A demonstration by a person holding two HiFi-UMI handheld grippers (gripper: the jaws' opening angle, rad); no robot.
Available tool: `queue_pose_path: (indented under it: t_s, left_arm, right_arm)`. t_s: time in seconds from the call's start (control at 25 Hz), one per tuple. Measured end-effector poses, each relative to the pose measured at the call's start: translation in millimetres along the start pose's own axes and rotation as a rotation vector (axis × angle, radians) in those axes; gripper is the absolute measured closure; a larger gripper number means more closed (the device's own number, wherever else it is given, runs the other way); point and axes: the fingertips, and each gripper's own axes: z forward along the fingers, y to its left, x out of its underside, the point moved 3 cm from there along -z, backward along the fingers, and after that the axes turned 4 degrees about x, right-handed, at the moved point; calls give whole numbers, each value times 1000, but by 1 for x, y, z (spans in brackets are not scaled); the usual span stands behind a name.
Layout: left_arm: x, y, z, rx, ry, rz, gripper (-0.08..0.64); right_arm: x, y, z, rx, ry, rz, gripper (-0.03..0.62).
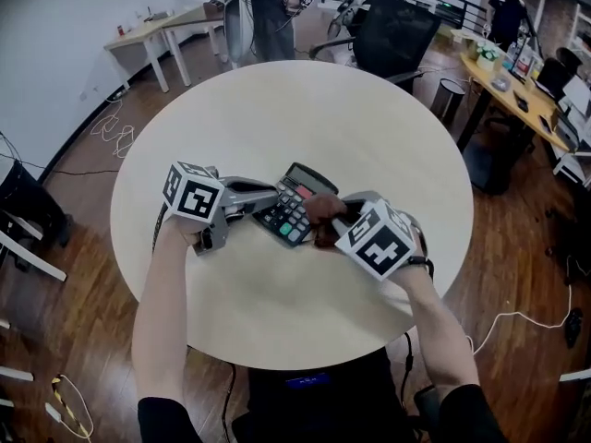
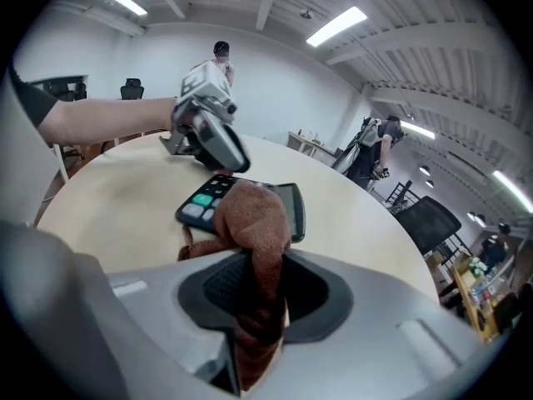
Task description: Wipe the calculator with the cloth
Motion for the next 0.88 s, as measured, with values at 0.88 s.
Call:
queue_pose_path:
  t_s: [0.88]
  left_arm:
    - [8,-3,-51,-402,-330,-195,515]
  right_arm:
    - [-16,-54,21,-204,-266,555,502]
